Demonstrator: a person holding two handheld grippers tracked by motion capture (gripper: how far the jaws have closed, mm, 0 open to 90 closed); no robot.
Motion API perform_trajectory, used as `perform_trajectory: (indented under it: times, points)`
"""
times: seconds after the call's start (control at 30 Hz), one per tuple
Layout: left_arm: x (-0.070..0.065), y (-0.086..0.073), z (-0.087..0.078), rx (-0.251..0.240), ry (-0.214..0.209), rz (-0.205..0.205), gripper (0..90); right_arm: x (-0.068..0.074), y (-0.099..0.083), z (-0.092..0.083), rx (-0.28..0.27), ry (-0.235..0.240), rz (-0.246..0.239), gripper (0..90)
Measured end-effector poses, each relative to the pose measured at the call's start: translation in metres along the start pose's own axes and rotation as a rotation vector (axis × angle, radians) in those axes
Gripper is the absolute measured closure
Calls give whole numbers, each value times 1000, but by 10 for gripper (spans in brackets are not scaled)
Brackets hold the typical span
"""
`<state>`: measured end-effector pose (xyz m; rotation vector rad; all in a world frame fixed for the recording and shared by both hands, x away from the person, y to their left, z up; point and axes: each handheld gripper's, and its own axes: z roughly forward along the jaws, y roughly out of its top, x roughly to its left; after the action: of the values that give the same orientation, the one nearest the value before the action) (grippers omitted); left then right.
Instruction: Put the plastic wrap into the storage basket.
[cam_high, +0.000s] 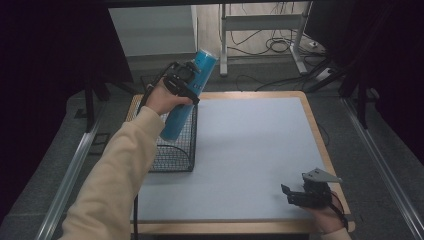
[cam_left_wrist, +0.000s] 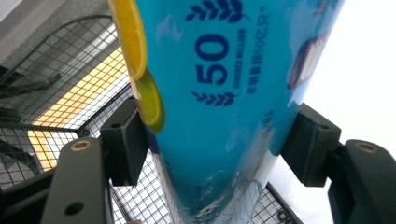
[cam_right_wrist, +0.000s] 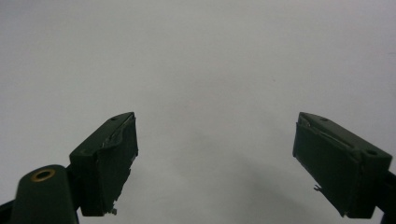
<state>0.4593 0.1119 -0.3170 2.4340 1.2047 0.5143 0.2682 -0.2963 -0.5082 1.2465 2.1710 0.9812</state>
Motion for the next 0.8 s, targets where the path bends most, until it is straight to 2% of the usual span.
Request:
perform_trajectory:
  times: [0.1, 0.33, 0.63, 0.67, 0.8]
  points:
    - [2, -1, 4, 6, 3, -11, 319, 0, 0, 0, 0, -2, -1, 143]
    - [12, -7, 24, 42, 18, -43, 319, 0, 0, 0, 3, -3, 1, 143]
    - [22, -10, 48, 85, 23, -60, 319, 0, -1, 2, 7, -7, 2, 143]
    - [25, -11, 55, 99, 27, -62, 319, 0, -1, 2, 8, -9, 1, 143]
    - [29, -11, 64, 115, 39, -64, 319, 0, -1, 0, 2, -8, 2, 143]
